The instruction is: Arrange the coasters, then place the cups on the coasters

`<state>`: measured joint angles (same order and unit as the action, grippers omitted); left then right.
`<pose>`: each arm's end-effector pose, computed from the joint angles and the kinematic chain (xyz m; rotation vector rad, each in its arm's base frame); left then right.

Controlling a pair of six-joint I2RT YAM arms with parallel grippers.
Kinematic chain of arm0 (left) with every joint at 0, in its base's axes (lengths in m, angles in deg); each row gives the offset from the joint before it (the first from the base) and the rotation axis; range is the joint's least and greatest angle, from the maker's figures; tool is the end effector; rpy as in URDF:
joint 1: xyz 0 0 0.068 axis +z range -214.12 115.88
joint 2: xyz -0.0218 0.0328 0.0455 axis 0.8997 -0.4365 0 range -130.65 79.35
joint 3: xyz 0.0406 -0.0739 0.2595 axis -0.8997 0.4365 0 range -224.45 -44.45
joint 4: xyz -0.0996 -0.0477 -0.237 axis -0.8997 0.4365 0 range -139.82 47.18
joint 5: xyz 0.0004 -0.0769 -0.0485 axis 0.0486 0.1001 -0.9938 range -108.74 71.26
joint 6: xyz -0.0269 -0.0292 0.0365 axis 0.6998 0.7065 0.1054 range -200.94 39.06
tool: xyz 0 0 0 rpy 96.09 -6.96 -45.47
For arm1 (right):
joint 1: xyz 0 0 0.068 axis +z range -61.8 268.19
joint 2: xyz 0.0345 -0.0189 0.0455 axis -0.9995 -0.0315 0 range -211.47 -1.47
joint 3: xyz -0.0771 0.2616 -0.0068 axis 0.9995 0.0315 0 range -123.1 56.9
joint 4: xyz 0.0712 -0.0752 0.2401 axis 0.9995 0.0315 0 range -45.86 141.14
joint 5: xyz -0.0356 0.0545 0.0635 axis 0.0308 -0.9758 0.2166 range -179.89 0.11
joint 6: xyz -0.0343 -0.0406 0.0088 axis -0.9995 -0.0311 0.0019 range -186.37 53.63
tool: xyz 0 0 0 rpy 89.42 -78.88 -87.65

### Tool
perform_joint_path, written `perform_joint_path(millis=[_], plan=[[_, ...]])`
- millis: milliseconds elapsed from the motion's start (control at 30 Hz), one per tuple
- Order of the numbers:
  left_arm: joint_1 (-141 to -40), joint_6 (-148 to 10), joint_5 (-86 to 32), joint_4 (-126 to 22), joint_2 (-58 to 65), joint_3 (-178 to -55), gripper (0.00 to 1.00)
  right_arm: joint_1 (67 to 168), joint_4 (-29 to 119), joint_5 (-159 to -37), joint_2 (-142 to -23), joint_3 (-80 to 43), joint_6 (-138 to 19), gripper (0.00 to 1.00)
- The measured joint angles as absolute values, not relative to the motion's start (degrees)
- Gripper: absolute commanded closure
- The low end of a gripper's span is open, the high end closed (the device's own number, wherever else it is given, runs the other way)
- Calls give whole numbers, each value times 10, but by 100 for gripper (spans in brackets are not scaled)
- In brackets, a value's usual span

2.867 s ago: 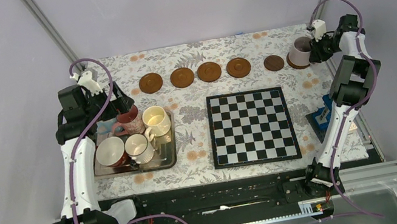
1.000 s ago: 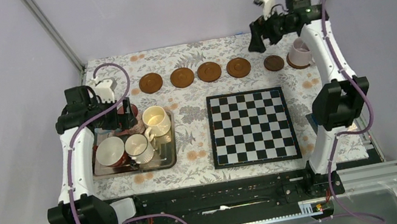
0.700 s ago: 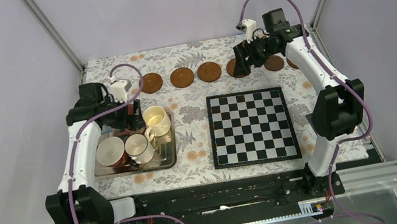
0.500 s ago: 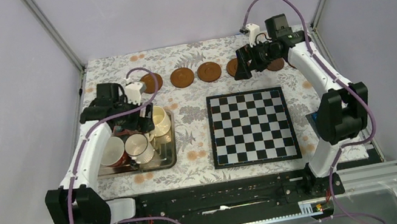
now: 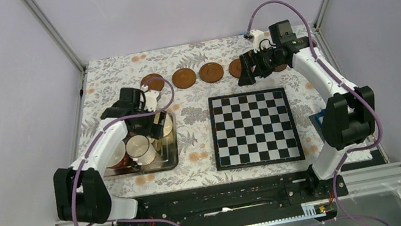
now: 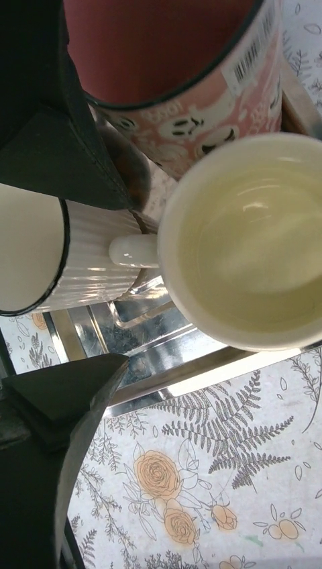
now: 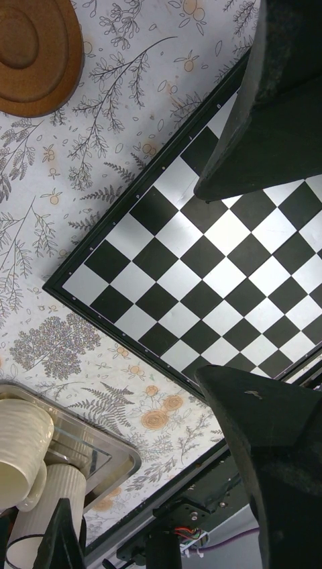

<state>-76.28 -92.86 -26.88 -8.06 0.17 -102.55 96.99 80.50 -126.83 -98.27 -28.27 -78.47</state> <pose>0.2634 -0.0619 0.2436 0.5999 2.5936 -0.1907 0.3643 0.0780 0.3089 -0.7057 2.2040 0.7410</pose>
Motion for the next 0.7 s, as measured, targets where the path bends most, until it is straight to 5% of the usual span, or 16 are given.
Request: perform_joint_path(millis=[700], plan=[[-841,-885,-274,-76,-30,-1021,22,970,790,-1260,-977,-269,-783,0]])
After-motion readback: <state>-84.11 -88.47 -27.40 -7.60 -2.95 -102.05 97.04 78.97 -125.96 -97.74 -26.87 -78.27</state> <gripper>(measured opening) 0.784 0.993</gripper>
